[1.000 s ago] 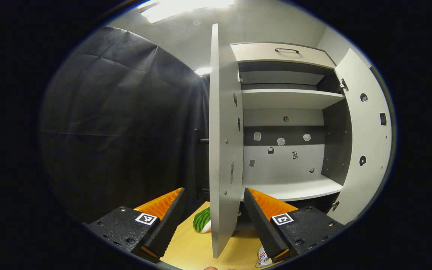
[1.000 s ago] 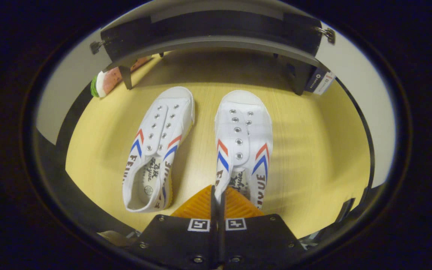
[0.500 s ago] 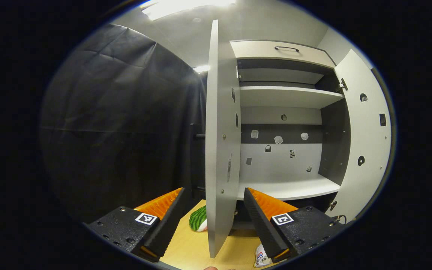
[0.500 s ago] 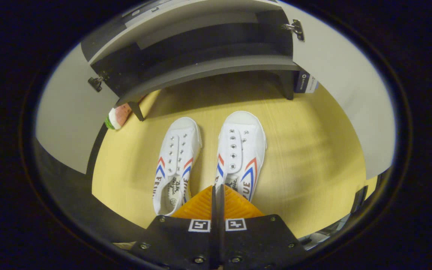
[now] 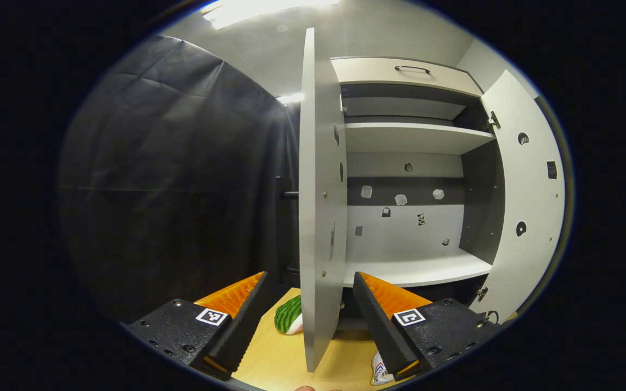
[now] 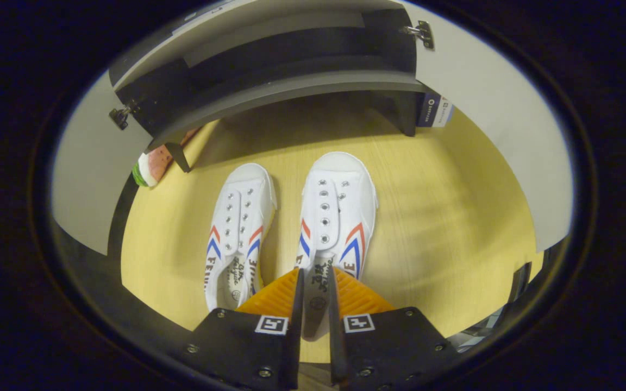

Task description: Grab one shoe with the right hand and put it into the shoe cabinet, grab the other shoe with the left hand and put it into the shoe cabinet; then close the right door with the right hand and the left door with the left hand.

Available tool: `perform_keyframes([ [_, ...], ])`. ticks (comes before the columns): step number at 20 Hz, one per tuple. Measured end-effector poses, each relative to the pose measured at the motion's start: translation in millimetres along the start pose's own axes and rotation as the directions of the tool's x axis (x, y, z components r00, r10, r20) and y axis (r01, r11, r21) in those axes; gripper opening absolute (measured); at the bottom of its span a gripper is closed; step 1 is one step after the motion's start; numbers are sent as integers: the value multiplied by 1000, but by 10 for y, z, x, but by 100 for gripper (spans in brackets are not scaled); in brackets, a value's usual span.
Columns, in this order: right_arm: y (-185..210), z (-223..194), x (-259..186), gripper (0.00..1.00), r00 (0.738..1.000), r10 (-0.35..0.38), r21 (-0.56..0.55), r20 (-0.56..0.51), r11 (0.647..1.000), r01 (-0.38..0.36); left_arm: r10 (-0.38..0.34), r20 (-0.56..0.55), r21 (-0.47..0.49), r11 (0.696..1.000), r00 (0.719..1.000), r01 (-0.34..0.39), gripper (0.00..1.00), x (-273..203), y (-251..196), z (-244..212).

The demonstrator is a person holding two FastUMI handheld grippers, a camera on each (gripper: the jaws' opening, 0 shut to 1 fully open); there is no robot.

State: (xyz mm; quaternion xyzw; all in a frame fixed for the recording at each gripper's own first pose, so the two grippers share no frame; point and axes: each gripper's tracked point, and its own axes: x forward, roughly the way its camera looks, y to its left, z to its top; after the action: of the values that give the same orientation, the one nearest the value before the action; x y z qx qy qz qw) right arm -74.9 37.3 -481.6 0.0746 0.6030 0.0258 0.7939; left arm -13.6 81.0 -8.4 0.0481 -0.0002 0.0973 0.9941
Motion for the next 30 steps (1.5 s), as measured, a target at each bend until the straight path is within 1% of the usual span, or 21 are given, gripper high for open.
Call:
perform_keyframes([
  [1,2,7,-5,23,1000,3,5,4,1000,-3,8,-2,4,1000,1000,-8,95,-6,27,-8],
  [2,5,7,-12,27,1000,3,14,10,1000,-3,15,-5,8,1000,1000,-15,95,-13,56,-12],
  [4,18,15,-21,27,1000,13,36,25,999,-14,29,-2,17,999,1000,-29,95,-35,108,-1],
  [5,81,28,-23,26,998,46,59,36,997,-48,35,-1,22,999,999,-35,95,-42,130,9],
  [6,122,11,5,29,998,58,78,37,995,-61,41,2,27,999,999,-41,95,-51,146,14],
  [7,124,-2,14,34,998,54,79,32,995,-57,46,4,33,998,999,-46,95,-58,162,21],
  [8,107,-20,47,34,999,45,69,30,997,-47,49,5,40,998,999,-49,95,-63,164,26],
  [10,161,17,137,34,998,51,60,33,997,-53,48,5,57,997,999,-48,95,-71,153,31],
  [12,185,103,270,35,998,35,46,47,998,-37,39,4,77,996,999,-39,95,-83,123,30],
  [14,208,113,394,34,999,19,30,31,999,-20,33,1,97,995,999,-33,95,-87,92,14],
  [16,205,154,409,34,999,3,24,43,1000,-4,24,2,106,994,1000,-24,93,-101,51,17],
  [17,129,135,379,34,998,-39,-9,48,999,39,22,3,107,994,1000,-22,93,-95,34,15],
  [19,141,139,376,8,998,-23,-23,55,999,24,13,-3,103,995,1000,-13,93,-89,17,-3],
  [21,160,140,433,7,998,0,-32,64,999,3,4,-5,93,996,1000,-4,93,-87,-20,-14],
  [22,151,139,421,1,997,2,-29,76,1000,1,-1,-7,89,996,1000,1,93,-72,-42,-22],
  [25,107,158,345,0,996,-1,-11,89,1000,2,-13,-14,81,997,1000,14,93,-44,-91,-43],
  [27,88,251,215,0,992,27,-6,124,1000,-26,-21,-15,75,997,1000,22,92,-32,-113,-53],
  [30,76,384,-26,0,981,80,54,175,994,-91,-32,-17,68,997,999,33,93,-3,-138,-69],
])
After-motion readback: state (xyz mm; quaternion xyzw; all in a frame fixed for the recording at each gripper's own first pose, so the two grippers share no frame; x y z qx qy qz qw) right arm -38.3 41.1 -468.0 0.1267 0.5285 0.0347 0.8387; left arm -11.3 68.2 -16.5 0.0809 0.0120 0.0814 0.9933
